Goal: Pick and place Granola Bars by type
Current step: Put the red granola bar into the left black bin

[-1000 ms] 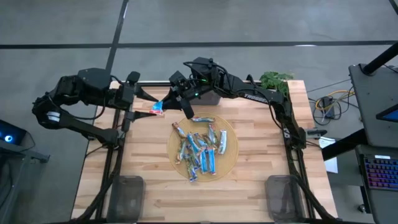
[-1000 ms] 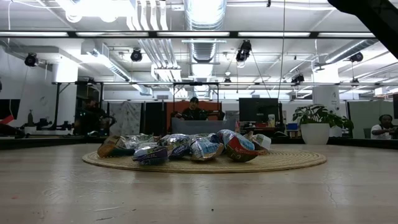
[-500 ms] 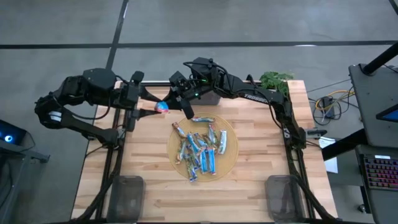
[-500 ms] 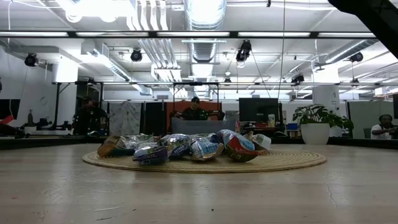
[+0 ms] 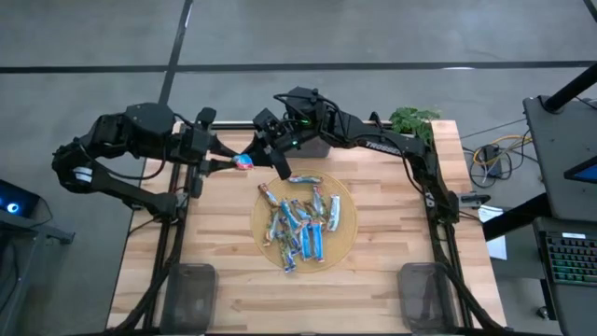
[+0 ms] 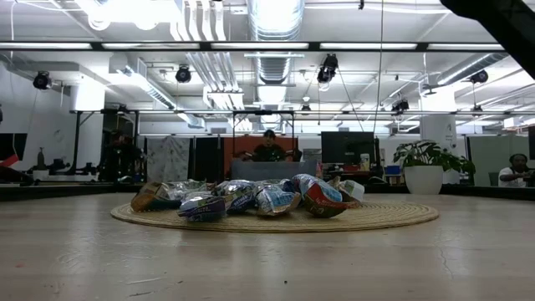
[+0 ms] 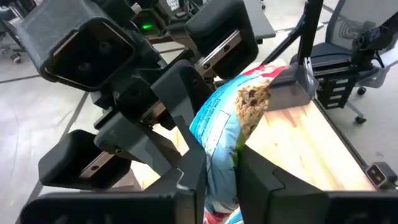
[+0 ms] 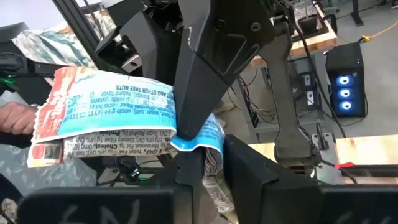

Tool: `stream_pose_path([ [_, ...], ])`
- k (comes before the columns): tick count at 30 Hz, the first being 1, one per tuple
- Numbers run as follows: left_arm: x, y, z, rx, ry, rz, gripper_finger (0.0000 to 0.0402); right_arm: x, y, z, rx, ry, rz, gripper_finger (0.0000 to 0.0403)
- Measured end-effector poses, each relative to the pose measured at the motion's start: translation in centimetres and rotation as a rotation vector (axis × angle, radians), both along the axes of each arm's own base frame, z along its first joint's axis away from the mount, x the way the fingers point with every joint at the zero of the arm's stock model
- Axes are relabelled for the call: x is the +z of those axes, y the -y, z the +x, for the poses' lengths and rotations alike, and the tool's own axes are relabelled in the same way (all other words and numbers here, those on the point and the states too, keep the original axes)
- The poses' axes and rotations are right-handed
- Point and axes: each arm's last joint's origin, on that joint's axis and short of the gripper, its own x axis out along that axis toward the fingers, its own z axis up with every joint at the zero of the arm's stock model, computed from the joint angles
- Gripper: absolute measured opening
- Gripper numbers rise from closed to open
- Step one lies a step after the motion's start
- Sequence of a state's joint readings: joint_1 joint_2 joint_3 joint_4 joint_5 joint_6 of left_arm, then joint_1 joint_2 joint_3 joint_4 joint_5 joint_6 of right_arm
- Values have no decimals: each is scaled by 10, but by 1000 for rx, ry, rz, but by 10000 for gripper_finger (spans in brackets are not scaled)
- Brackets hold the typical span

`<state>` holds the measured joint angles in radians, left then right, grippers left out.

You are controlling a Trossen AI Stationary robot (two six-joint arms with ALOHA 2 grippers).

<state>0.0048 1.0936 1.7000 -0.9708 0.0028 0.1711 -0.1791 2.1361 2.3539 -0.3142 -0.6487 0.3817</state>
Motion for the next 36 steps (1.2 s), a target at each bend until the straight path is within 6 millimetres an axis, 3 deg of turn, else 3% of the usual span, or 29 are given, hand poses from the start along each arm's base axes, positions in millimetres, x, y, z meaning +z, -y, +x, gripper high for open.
stream_pose_path([
  [9,2,-1,-18,50,-28,16,43,3,2,-3,-2,0,9,155],
  [14,3,-2,-35,85,-45,-40,43,5,-1,-9,14,-34,2,183],
  [19,-4,1,-46,57,-133,-156,43,-11,-1,-14,27,-180,-60,186],
  [27,-14,11,-46,-85,-284,-301,38,-38,-4,-31,91,-444,-135,172],
  [36,-29,34,-38,-169,-531,-456,33,-41,-3,-33,105,-470,-160,155],
])
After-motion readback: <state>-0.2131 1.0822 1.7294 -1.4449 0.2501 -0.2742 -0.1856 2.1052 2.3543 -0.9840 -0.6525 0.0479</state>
